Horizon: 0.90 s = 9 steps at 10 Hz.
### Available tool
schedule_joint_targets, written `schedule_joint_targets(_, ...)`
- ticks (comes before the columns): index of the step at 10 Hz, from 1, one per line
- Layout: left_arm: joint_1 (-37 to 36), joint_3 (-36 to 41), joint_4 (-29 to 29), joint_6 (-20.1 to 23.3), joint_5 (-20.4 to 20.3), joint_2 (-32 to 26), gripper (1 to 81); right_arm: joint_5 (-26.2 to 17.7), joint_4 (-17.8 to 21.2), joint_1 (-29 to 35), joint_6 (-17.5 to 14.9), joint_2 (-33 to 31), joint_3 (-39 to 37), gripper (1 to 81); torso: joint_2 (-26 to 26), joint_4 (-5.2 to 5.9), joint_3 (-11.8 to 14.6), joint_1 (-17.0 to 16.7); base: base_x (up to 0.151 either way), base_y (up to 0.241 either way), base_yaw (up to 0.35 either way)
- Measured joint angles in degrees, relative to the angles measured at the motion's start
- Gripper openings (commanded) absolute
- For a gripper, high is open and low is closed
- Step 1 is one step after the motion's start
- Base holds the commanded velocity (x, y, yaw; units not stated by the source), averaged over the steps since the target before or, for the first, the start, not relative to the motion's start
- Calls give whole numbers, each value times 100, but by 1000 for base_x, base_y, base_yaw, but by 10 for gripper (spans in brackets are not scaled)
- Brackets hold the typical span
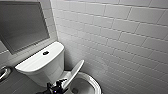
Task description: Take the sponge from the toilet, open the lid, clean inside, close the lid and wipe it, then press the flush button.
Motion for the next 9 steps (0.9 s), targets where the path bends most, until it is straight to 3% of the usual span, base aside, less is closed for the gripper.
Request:
schedule_joint_targets(1,-100,-16,6,-85,-328,-210,811,0,0,2,0,-2,0,10,0,0,0,0,0,0,0)
schedule_joint_targets(3,-149,26,-10,-317,-522,-446,811,2,-2,0,-2,0,2,10,0,0,0,2,0,0,0)
schedule_joint_targets(5,-168,330,111,-166,-719,-802,811,4,-2,-2,-5,2,6,10,0,0,0,2,0,0,0)
schedule_joint_targets(7,-157,413,127,-364,-944,-1168,811,4,-5,-13,-7,9,17,10,0,0,0,5,0,0,0)
schedule_joint_targets(9,146,610,354,-301,-1379,-1351,811,6,-5,-16,-7,9,68,10,0,0,0,5,0,0,0)
